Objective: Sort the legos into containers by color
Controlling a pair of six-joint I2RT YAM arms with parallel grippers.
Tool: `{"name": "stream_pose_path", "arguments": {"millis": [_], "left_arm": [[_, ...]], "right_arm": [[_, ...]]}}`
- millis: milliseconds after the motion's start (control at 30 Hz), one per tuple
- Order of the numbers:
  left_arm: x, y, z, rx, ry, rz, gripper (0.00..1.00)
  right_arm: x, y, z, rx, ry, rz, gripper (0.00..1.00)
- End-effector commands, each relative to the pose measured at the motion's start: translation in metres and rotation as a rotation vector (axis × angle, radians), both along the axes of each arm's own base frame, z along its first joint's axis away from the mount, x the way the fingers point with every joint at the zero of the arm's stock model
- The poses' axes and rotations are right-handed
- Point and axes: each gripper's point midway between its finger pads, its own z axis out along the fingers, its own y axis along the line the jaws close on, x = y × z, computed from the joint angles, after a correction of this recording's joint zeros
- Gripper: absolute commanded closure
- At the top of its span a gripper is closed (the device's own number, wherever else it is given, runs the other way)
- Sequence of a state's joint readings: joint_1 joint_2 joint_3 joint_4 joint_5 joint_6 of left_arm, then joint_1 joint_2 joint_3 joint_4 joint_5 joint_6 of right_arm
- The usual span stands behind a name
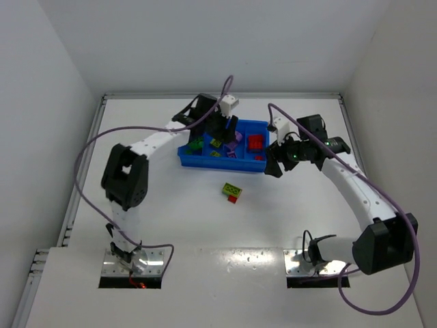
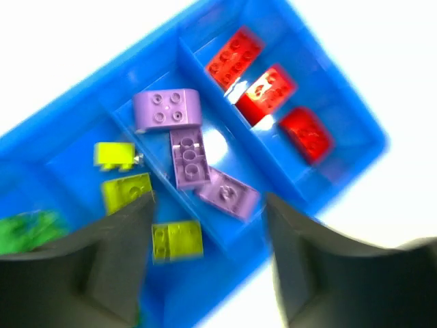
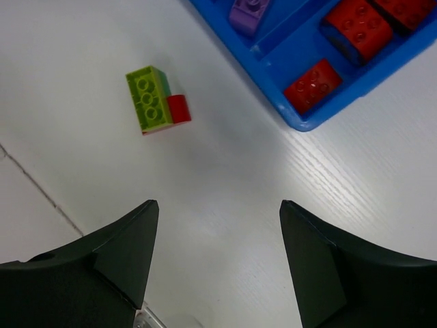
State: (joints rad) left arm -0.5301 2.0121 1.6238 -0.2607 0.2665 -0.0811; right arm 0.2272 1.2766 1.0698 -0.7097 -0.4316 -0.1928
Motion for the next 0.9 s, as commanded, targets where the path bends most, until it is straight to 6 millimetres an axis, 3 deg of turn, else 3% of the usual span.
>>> {"name": "stream_pose_path", "arguments": {"millis": [0, 33, 67, 100, 133, 200, 233, 400, 600, 867], "left_arm": [[-0.028, 0.040, 0.142, -0.139, -0.237, 0.025, 0.25], [-0.036, 0.056, 0.153, -0.134, -0.256, 0.039, 0.22], [-0.054, 0.078, 0.191, -0.154, -0.331, 0.056, 0.20], [-0.062, 0.095, 0.190, -0.132, -0.331, 0.073, 0.16], [-0.067, 0.125, 0.187, -0.079, -0.326, 0.106, 0.14], [-0.085, 0.155, 0.188, -0.016, -0.326, 0.125, 0.14], [-0.104, 0.180, 0.182, 0.050, -0.307, 0.133, 0.14], [-0.163, 0.226, 0.161, 0.161, -0.282, 0.157, 0.14], [-0.205, 0.252, 0.138, 0.197, -0.272, 0.230, 0.14], [-0.211, 0.256, 0.127, 0.187, -0.222, 0.281, 0.14]], "right_arm": [[-0.008, 0.028, 0.001, 0.006, -0.007, 0.156, 0.28], [-0.010, 0.033, -0.002, -0.009, -0.006, 0.183, 0.30], [-0.013, 0.036, -0.011, -0.039, -0.001, 0.213, 0.30], [-0.019, 0.049, -0.016, -0.052, 0.004, 0.259, 0.30], [-0.021, 0.055, -0.022, -0.067, -0.003, 0.287, 0.30], [-0.028, 0.069, -0.033, -0.103, -0.005, 0.345, 0.30], [-0.027, 0.073, -0.044, -0.123, 0.009, 0.364, 0.30], [-0.029, 0.095, -0.079, -0.180, 0.047, 0.435, 0.30], [-0.016, 0.116, -0.099, -0.220, 0.035, 0.461, 0.30], [0.003, 0.137, -0.119, -0.258, 0.039, 0.453, 0.30]]}}
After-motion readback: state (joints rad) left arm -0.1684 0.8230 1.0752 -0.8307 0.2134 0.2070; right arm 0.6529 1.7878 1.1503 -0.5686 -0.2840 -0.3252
